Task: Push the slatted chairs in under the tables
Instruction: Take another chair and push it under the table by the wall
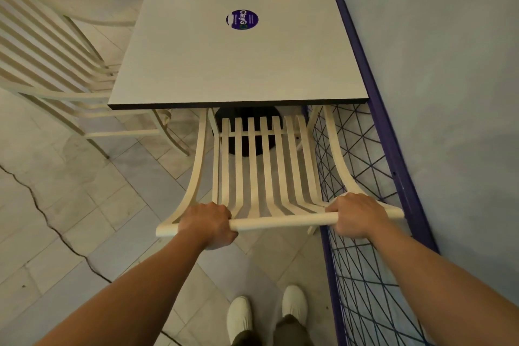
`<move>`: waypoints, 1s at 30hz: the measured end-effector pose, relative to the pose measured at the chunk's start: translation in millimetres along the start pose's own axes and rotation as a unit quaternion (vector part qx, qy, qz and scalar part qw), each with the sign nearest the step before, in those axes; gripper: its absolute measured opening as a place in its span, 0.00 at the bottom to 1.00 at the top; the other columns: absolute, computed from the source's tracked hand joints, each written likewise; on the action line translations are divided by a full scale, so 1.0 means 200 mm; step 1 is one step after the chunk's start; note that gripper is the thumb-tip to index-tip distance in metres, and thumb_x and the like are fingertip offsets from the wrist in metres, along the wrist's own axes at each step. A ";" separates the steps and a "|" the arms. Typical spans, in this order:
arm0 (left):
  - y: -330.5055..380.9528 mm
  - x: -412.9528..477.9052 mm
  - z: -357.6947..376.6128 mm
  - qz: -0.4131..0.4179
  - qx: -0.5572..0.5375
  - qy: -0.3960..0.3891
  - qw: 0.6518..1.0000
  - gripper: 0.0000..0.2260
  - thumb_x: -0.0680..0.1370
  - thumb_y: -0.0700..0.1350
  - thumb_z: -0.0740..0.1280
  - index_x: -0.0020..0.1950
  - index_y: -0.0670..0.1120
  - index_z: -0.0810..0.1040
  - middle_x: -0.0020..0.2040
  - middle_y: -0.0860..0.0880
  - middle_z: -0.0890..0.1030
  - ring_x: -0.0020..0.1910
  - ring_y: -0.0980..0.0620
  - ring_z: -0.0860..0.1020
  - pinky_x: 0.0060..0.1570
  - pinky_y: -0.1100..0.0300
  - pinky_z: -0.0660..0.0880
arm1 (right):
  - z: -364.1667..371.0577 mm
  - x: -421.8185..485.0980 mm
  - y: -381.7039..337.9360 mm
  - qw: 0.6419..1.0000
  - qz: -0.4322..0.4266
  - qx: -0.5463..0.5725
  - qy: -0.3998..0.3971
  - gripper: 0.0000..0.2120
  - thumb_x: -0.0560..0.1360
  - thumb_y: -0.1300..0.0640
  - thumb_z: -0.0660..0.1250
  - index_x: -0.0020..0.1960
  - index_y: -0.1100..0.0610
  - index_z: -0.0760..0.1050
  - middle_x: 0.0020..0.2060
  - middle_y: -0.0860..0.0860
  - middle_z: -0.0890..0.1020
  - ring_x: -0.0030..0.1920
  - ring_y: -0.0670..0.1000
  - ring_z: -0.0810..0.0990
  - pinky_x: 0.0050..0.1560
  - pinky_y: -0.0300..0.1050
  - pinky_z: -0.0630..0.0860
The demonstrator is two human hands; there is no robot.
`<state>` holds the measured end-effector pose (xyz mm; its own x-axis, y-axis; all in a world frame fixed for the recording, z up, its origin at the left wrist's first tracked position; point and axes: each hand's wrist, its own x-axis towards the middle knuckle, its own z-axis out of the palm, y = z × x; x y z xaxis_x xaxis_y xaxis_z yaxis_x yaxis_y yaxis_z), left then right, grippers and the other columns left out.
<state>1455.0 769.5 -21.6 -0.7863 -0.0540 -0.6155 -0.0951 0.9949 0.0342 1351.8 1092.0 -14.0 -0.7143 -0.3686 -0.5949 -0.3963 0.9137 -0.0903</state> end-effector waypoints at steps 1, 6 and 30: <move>0.00 -0.01 0.00 0.000 -0.001 -0.005 1.000 0.17 0.74 0.63 0.64 0.58 0.59 0.81 0.45 0.56 0.81 0.45 0.52 0.81 0.52 0.51 0.80 | -0.01 0.00 0.00 1.000 -0.006 0.001 -0.007 0.19 0.69 0.49 0.69 0.59 0.38 0.80 0.47 0.42 0.82 0.45 0.48 0.78 0.45 0.45 0.74; -0.03 -0.02 0.00 0.008 -0.049 -0.022 0.999 0.18 0.76 0.48 0.70 0.66 0.58 0.78 0.54 0.54 0.81 0.50 0.52 0.80 0.55 0.52 0.79 | -0.05 -0.03 0.06 0.996 -0.046 -0.005 -0.081 0.30 0.73 0.59 0.68 0.72 0.38 0.70 0.57 0.47 0.80 0.49 0.49 0.77 0.50 0.45 0.76; 0.07 -0.29 0.26 0.007 -0.008 0.015 1.000 0.21 0.76 0.44 0.72 0.67 0.58 0.77 0.57 0.53 0.80 0.53 0.53 0.80 0.55 0.58 0.78 | 0.16 -0.28 0.06 0.997 -0.048 -0.009 -0.058 0.32 0.76 0.62 0.66 0.75 0.39 0.67 0.65 0.48 0.78 0.59 0.52 0.78 0.55 0.45 0.74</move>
<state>1531.1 791.5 -26.8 -0.8061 -0.0430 -0.5903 -0.0931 0.9942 0.0547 1405.3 1129.5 -7.9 -0.6019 -0.4306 -0.6725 -0.4705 0.8717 -0.1370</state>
